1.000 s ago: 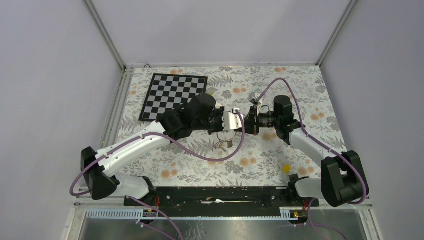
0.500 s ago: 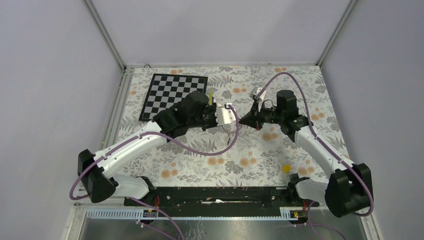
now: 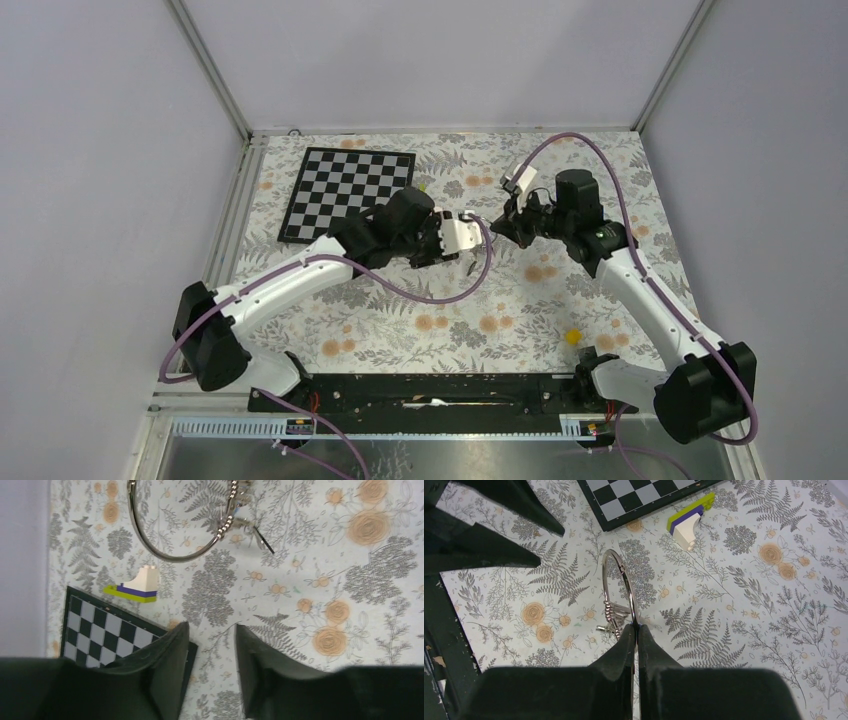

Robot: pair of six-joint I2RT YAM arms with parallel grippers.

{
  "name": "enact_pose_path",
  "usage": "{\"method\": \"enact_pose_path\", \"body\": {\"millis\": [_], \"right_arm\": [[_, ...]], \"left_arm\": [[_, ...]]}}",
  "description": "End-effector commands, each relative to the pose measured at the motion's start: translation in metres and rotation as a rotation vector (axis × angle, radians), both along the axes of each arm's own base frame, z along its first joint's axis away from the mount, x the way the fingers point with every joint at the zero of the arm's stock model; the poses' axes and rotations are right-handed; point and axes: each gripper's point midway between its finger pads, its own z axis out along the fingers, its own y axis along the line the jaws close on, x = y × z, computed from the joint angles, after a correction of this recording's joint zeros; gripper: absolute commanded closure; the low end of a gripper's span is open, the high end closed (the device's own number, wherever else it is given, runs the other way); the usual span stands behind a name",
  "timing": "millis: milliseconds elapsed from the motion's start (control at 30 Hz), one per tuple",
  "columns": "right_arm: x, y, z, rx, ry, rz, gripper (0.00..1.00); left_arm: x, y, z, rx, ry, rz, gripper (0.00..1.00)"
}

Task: Put the keys on the keyring

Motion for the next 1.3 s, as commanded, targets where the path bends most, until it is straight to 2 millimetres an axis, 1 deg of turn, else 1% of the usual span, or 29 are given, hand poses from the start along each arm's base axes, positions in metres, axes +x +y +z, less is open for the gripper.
{"method": "enact_pose_path", "body": {"millis": [0, 33, 67, 133, 167, 200, 333, 467, 533, 633, 700, 767, 833, 900, 967, 1067, 1167, 1200, 1267], "right_arm": [[0.004, 0.000, 0.041, 0.018, -0.093, -0.014, 1.00], [0.004, 0.001, 0.044, 0.024, -0.092, -0.011, 1.00], [0.003, 0.002, 0.047, 0.032, -0.089, -0.006, 1.00], [0.003, 0.004, 0.053, 0.047, -0.082, 0.001, 1.00], [0.003, 0.005, 0.055, 0.052, -0.081, 0.003, 1.00], [0.004, 0.006, 0.056, 0.055, -0.080, 0.002, 1.00], [0.007, 0.005, 0.059, 0.051, -0.087, -0.005, 1.00], [0.011, 0.003, 0.055, 0.032, -0.094, -0.016, 1.00], [0.016, 0.001, 0.052, 0.016, -0.104, -0.032, 1.00], [0.025, -0.004, 0.045, -0.008, -0.115, -0.075, 1.00], [0.027, -0.007, 0.042, -0.015, -0.114, -0.092, 1.00], [0.026, -0.007, 0.035, -0.012, -0.096, -0.099, 1.00], [0.023, -0.005, 0.023, -0.005, -0.047, -0.105, 1.00], [0.016, -0.001, 0.009, -0.005, 0.009, -0.082, 1.00], [0.005, 0.005, -0.001, -0.002, 0.049, -0.043, 1.00], [-0.013, 0.016, -0.009, 0.016, 0.077, 0.029, 1.00], [-0.039, 0.031, -0.022, 0.026, 0.133, 0.134, 1.00], [-0.048, 0.036, -0.026, 0.032, 0.150, 0.171, 1.00], [-0.067, 0.045, -0.032, 0.051, 0.185, 0.250, 1.00]], "left_arm": [[0.018, 0.005, 0.015, -0.042, -0.060, 0.087, 0.46], [0.021, 0.008, 0.015, -0.048, -0.070, 0.105, 0.38], [0.025, 0.009, 0.018, -0.059, -0.086, 0.123, 0.26], [0.028, 0.011, 0.021, -0.076, -0.102, 0.137, 0.11], [0.032, 0.015, 0.023, -0.076, -0.121, 0.159, 0.04], [0.033, 0.016, 0.025, -0.082, -0.130, 0.168, 0.01], [0.037, 0.022, 0.029, -0.097, -0.148, 0.206, 0.01], [0.043, 0.029, 0.033, -0.117, -0.164, 0.244, 0.01], [0.047, 0.032, 0.039, -0.141, -0.182, 0.272, 0.01], [0.056, 0.038, 0.054, -0.201, -0.218, 0.325, 0.01], [0.064, 0.044, 0.068, -0.254, -0.244, 0.369, 0.01], [0.077, 0.055, 0.084, -0.314, -0.296, 0.448, 0.01], [0.089, 0.071, 0.098, -0.363, -0.341, 0.530, 0.01], [0.100, 0.084, 0.106, -0.389, -0.367, 0.594, 0.01], [0.105, 0.093, 0.110, -0.405, -0.380, 0.639, 0.01], [0.109, 0.099, 0.112, -0.434, -0.382, 0.661, 0.01], [0.114, 0.104, 0.106, -0.437, -0.368, 0.688, 0.01], [0.118, 0.104, 0.110, -0.453, -0.378, 0.696, 0.01], [0.121, 0.107, 0.108, -0.451, -0.379, 0.707, 0.01]]}}
